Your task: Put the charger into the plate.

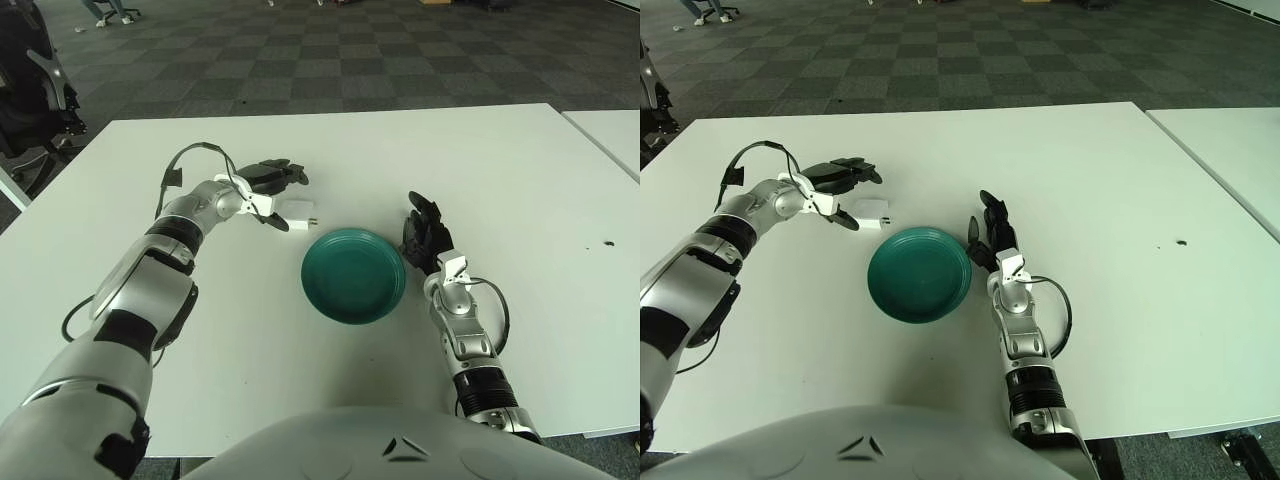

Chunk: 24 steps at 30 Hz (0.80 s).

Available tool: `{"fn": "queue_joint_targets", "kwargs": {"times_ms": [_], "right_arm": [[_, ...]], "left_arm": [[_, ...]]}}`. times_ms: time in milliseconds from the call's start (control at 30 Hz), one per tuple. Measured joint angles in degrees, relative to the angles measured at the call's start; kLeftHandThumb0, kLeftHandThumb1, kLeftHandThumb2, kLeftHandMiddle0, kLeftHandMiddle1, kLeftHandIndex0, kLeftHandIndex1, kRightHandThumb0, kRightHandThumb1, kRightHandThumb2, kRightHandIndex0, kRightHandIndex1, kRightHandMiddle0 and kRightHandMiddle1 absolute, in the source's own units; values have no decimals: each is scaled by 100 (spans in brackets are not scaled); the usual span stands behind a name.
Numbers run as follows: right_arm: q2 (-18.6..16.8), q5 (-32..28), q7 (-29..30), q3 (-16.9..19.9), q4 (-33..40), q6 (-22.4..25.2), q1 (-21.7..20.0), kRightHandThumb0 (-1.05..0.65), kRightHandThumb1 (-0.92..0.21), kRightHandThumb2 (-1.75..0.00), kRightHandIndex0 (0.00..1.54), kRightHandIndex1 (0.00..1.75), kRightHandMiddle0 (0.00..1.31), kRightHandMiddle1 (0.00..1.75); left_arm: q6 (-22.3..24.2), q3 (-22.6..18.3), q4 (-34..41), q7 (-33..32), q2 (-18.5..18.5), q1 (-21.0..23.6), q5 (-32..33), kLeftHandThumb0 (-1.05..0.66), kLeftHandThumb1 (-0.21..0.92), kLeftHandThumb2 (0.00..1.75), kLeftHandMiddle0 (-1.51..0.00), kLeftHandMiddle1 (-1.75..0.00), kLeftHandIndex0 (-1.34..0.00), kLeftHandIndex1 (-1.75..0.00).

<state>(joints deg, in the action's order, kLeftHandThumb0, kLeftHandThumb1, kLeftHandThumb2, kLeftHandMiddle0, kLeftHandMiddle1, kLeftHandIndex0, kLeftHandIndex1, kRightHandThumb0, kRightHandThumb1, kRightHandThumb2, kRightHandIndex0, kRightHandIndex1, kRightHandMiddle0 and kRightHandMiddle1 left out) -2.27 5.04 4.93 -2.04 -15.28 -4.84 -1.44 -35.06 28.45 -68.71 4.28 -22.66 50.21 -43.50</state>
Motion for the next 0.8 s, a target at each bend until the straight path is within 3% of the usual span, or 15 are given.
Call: {"fn": "queue_joint_targets", "kwargs": {"times_ms": [800], "right_arm": [[-18, 5, 5, 6, -17, -5, -21, -88, -92, -86, 18, 0, 0, 42]], "left_arm": [[378, 41, -528, 73, 512, 153, 176, -105, 92, 30, -12, -2, 0, -91]]}}
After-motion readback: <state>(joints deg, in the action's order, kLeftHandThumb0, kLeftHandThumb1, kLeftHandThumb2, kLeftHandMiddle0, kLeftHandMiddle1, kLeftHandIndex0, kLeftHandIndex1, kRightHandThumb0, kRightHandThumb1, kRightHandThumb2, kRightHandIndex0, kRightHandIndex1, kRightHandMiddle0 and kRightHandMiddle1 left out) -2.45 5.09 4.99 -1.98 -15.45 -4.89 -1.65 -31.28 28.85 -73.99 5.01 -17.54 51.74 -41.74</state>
